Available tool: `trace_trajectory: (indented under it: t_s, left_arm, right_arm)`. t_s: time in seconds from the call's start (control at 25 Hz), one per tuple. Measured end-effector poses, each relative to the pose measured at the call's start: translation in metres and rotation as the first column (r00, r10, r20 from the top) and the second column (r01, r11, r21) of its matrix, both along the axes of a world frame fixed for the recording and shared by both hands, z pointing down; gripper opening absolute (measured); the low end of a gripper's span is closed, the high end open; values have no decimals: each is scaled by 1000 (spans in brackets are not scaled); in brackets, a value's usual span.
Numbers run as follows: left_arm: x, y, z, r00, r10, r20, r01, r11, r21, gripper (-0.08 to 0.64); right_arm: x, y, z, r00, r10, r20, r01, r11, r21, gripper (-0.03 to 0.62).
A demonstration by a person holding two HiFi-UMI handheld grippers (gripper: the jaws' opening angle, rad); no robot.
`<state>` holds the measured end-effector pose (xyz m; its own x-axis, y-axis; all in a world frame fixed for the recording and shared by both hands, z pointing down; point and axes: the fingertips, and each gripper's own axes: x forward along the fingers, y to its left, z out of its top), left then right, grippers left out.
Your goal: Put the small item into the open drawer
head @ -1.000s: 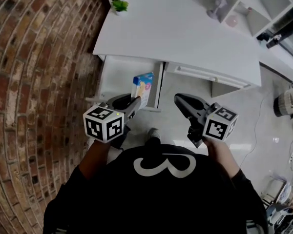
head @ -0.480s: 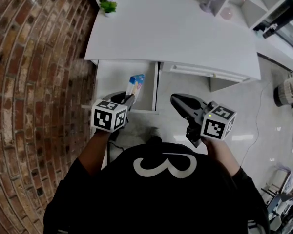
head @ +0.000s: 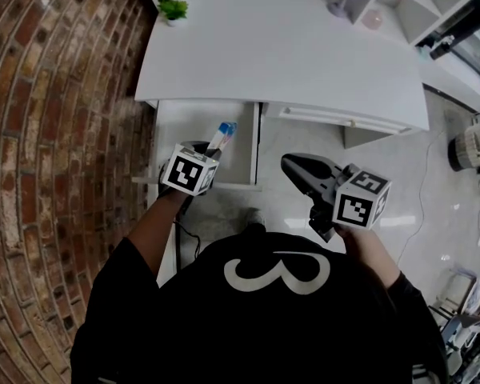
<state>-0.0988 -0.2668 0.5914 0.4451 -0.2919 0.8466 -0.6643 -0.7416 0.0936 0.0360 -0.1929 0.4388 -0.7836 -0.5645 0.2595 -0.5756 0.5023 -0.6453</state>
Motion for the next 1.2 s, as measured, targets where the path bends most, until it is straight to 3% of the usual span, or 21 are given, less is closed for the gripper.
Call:
trace_trajectory:
  t_s: [0.52, 0.68, 0.8, 1.04, 1.2]
  left_arm:
    - [11, -35, 76, 992, 54, 118, -34, 986, -161, 91]
    - [13, -47, 96, 982, 94, 165, -69, 987, -146, 91]
    - [10, -45, 116, 974, 116, 195, -81, 981, -179, 91]
    - [4, -40, 139, 965, 147, 219, -96, 969, -227, 91]
    - [3, -45, 147, 961, 148, 232, -100, 973, -206, 92]
  right_arm:
    - [14, -5, 23, 1000, 13, -6, -13, 998, -61, 11]
    - [23, -3, 30, 1000, 25, -18, -27, 996, -85, 11]
    - [31, -5, 33, 999, 54, -5, -55, 994, -97, 11]
    - [43, -3, 39, 996, 89, -10, -90, 989, -115, 11]
    - [49, -5, 42, 994, 107, 0, -106, 986, -130, 11]
